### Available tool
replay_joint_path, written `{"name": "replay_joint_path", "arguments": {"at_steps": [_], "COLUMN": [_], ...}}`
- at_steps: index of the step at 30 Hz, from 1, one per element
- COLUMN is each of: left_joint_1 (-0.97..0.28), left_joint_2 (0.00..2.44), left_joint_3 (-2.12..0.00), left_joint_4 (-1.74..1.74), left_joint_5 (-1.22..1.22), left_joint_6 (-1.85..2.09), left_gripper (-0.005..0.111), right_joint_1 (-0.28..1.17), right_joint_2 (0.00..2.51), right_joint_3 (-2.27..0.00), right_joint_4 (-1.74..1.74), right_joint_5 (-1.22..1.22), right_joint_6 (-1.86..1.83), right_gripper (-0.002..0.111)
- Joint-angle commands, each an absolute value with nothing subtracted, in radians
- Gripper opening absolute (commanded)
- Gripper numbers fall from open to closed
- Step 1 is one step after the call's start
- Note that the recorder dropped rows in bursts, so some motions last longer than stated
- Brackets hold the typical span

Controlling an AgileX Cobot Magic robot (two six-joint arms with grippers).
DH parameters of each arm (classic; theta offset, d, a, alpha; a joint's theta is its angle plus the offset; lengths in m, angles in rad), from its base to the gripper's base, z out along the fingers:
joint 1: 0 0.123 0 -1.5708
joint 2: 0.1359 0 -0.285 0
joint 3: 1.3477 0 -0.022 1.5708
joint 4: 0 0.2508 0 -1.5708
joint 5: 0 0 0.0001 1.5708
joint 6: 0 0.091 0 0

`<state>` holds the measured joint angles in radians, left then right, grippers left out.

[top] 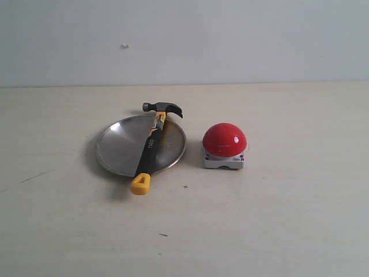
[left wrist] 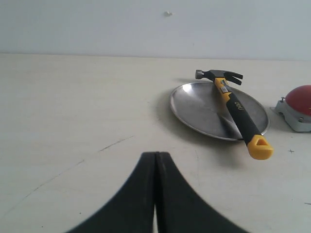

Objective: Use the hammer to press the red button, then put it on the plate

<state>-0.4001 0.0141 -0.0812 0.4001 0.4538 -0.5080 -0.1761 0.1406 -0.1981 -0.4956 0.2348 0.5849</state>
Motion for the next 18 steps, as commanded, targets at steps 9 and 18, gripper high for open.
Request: {"name": "replay_joint_path", "arguments": {"at_steps": [9, 18], "left_joint_1": [-0.397, -0.397], "left_joint_2": [0.020, 0.020], "left_joint_3": [-0.079, -0.079], "left_joint_4": [0.403, 0.403], "left_joint_5": [0.450, 0.450], "left_joint_6": [-0.507, -0.507], "left_gripper": [0.000, 0.000], "right_joint_1": [-0.187, -0.205], "right_joint_2": [0.128, 0.070], "right_joint_3": [-0.175, -0.114], "right_joint_4": [-0.441, -0.107], "right_joint_5": [0.280, 0.293], "right_joint_6": [0.508, 0.133], "right_gripper": [0.000, 0.000]}}
